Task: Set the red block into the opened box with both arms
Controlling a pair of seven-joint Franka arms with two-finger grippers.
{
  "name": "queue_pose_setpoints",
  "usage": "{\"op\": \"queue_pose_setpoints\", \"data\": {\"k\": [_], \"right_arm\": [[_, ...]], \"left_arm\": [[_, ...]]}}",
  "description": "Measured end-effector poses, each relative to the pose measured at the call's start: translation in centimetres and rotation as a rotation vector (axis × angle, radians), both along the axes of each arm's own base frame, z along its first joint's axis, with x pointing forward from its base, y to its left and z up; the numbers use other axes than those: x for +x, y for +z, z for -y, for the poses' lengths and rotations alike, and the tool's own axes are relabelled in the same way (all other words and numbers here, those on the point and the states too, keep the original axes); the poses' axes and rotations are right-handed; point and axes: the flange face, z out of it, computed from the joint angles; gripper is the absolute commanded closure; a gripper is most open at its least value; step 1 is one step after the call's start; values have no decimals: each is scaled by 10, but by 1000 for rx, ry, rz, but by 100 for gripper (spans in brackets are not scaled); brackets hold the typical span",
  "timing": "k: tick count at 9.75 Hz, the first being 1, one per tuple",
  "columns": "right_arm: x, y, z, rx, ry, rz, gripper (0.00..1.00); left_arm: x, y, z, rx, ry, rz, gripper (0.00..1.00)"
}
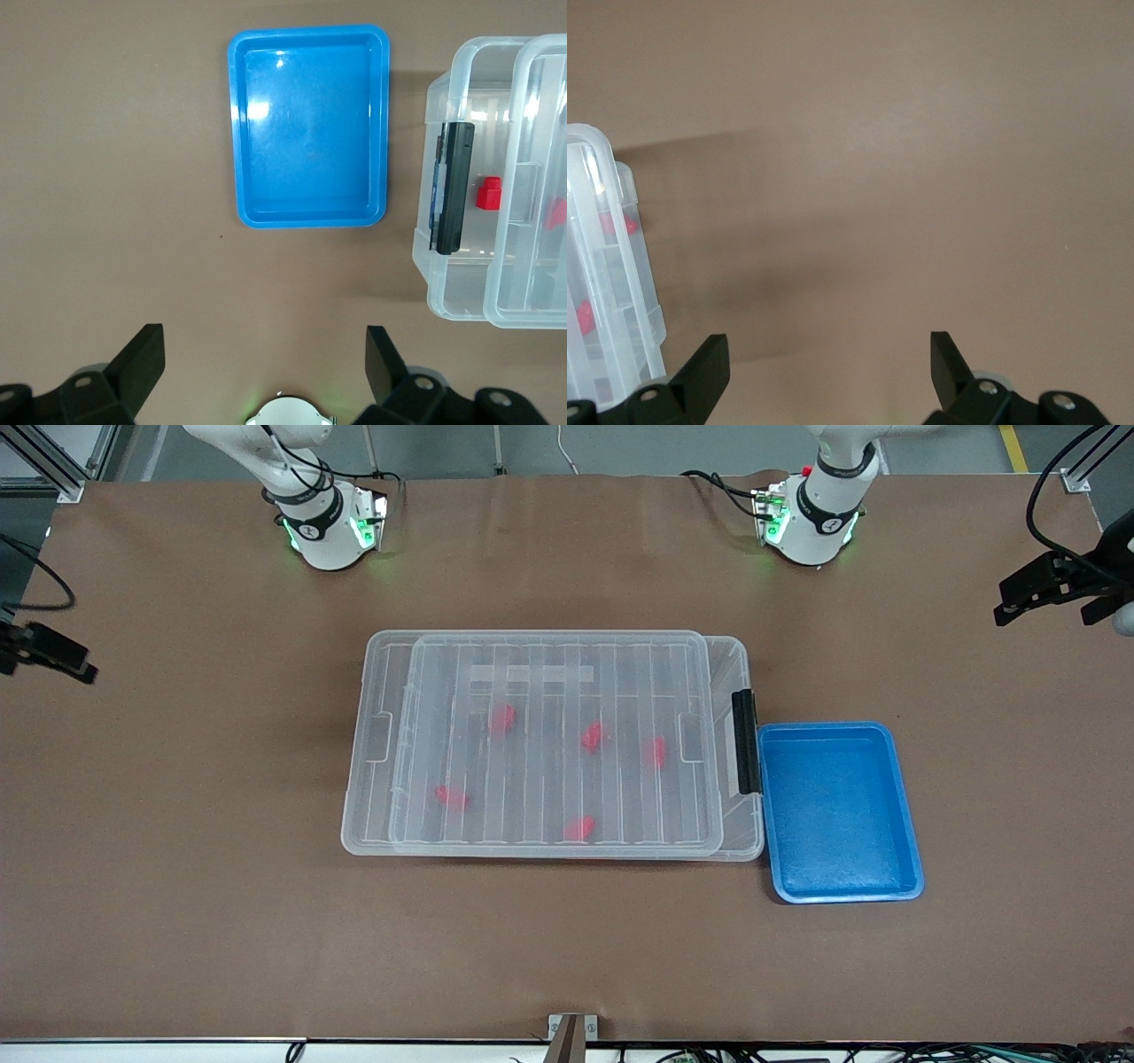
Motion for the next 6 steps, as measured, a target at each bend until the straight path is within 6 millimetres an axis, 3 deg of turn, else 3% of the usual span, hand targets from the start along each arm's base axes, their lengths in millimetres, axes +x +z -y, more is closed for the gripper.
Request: {"op": "queue_pose_setpoints", "data": {"k": [2, 4, 6], "right_arm": [[-14, 11, 8, 5, -19, -6, 0], [-7, 2, 5, 6, -17, -17, 0], [-5, 6, 7, 3, -18, -1, 0]], "left_arm": [[0, 0, 7, 0, -11, 2, 0], [-1, 0, 14, 0, -20, 3, 0], [0, 0, 14, 0, -20, 4, 0]]}}
